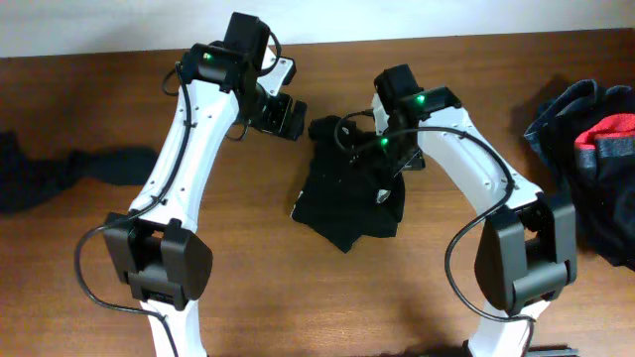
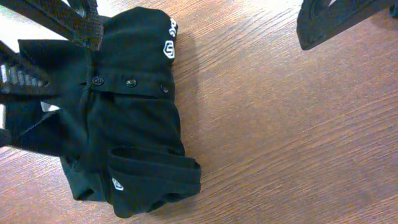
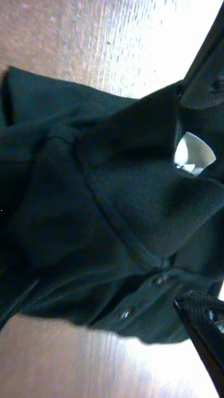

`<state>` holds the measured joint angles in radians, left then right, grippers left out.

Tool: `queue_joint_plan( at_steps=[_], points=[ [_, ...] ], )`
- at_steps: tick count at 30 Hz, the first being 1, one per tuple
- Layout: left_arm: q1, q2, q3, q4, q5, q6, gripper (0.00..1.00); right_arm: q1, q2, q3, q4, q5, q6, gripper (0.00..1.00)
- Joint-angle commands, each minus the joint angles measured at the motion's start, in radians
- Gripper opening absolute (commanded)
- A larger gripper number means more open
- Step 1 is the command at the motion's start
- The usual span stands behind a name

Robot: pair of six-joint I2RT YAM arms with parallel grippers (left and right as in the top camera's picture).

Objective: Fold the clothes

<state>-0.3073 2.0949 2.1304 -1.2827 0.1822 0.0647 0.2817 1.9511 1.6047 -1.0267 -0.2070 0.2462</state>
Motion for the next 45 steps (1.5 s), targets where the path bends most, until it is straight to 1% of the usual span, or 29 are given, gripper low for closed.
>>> queue_joint_plan(
  at_steps=[1, 7, 11, 16, 20, 22, 27, 36, 39, 45],
  points=[
    [0.0, -0.006, 0.01, -0.002, -0.003, 0.018, 0.99, -0.053, -0.024, 0.021, -0.023, -0.021, 0.07, 0.99],
    [0.0, 0.084, 0.01, -0.028, 0.012, 0.004, 0.99, -0.19, -0.024, 0.02, -0.045, -0.212, 0.039, 0.99],
    [0.0, 0.11, 0.01, -0.018, 0.012, 0.004, 0.99, -0.256, -0.024, -0.005, -0.056, -0.234, 0.038, 0.99],
    [0.0, 0.11, 0.01, 0.022, 0.025, 0.004, 0.99, -0.297, -0.024, -0.097, -0.011, -0.376, 0.02, 0.99],
    [0.007, 0.11, 0.01, 0.034, 0.049, 0.005, 0.99, -0.295, -0.024, -0.196, 0.067, -0.5, 0.022, 0.98],
    [0.013, 0.11, 0.01, 0.035, 0.049, 0.005, 0.99, -0.294, -0.024, -0.227, 0.092, -0.53, 0.028, 0.99],
    [0.023, 0.11, 0.01, 0.033, 0.049, 0.004, 0.99, -0.297, -0.024, -0.317, 0.176, -0.544, 0.068, 0.99],
    [0.025, 0.11, 0.01, 0.034, 0.048, 0.005, 0.99, -0.297, -0.012, -0.449, 0.32, -0.534, 0.078, 0.99],
    [0.025, 0.11, 0.01, 0.034, 0.048, 0.005, 0.99, -0.297, -0.012, -0.472, 0.348, -0.486, 0.097, 0.99],
    [0.025, 0.11, 0.01, 0.034, 0.048, 0.005, 0.99, -0.297, -0.012, -0.477, 0.351, -0.392, 0.096, 0.99]
  ],
)
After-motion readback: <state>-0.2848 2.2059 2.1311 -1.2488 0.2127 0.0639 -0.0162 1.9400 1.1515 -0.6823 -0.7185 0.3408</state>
